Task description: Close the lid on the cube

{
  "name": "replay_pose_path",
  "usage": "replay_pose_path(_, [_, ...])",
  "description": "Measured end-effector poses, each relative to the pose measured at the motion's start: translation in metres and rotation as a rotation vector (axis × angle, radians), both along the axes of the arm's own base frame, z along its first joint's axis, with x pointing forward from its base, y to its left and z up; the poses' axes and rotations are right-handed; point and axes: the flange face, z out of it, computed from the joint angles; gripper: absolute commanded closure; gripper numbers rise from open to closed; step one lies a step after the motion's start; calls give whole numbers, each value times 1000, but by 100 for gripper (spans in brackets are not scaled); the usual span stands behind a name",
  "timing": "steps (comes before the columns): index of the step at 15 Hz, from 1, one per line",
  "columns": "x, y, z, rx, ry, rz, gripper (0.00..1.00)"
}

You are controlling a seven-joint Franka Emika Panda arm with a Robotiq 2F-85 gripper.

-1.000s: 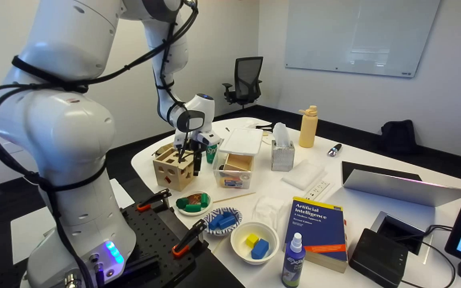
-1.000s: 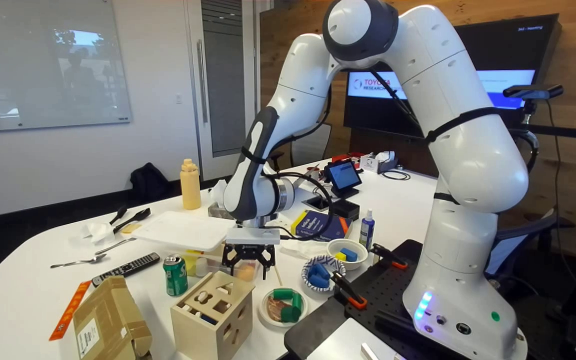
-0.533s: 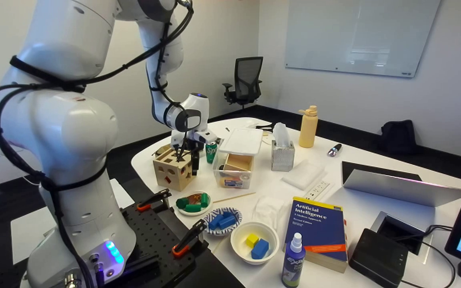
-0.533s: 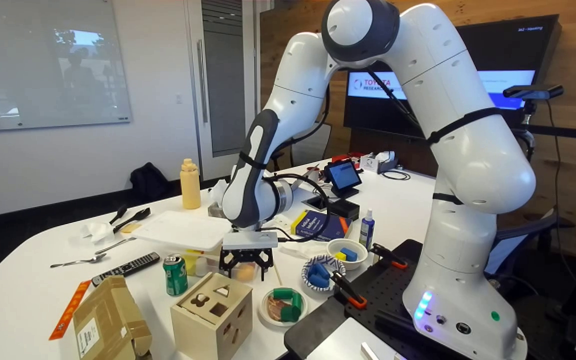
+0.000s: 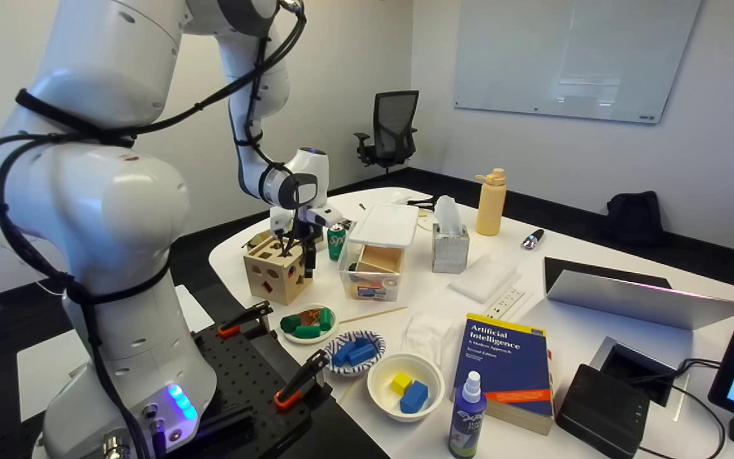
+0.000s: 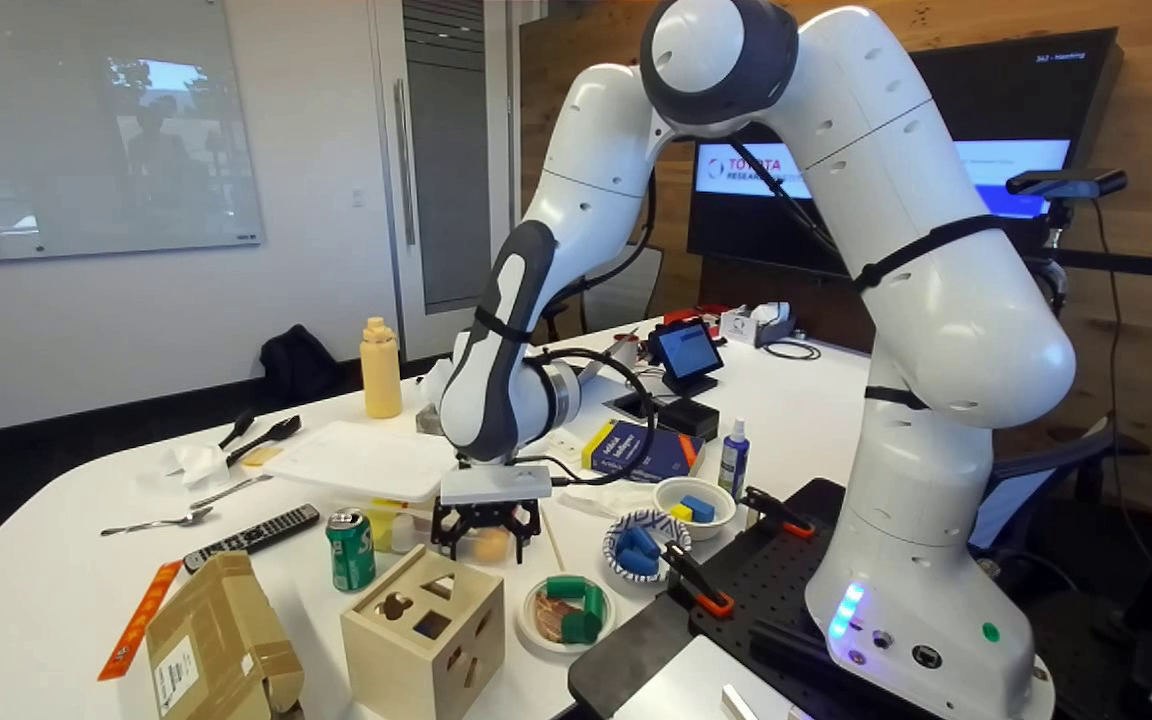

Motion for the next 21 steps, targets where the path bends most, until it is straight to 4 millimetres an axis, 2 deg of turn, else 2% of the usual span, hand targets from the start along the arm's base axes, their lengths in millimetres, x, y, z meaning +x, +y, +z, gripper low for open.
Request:
replay_pose_path(7, [6, 4, -1, 3, -9, 6, 0])
replay_pose_path(11, [23, -16, 11, 17, -15, -54, 0])
replay_pose_path(13, [34, -30, 33, 47, 7, -77, 0])
replay_pose_path(16, [42, -40, 84, 169, 79, 16, 0])
replay_pose_path(19, [35, -35, 131, 244, 147, 128, 0])
replay_pose_path(21, [29, -25, 148, 244, 150, 164, 0])
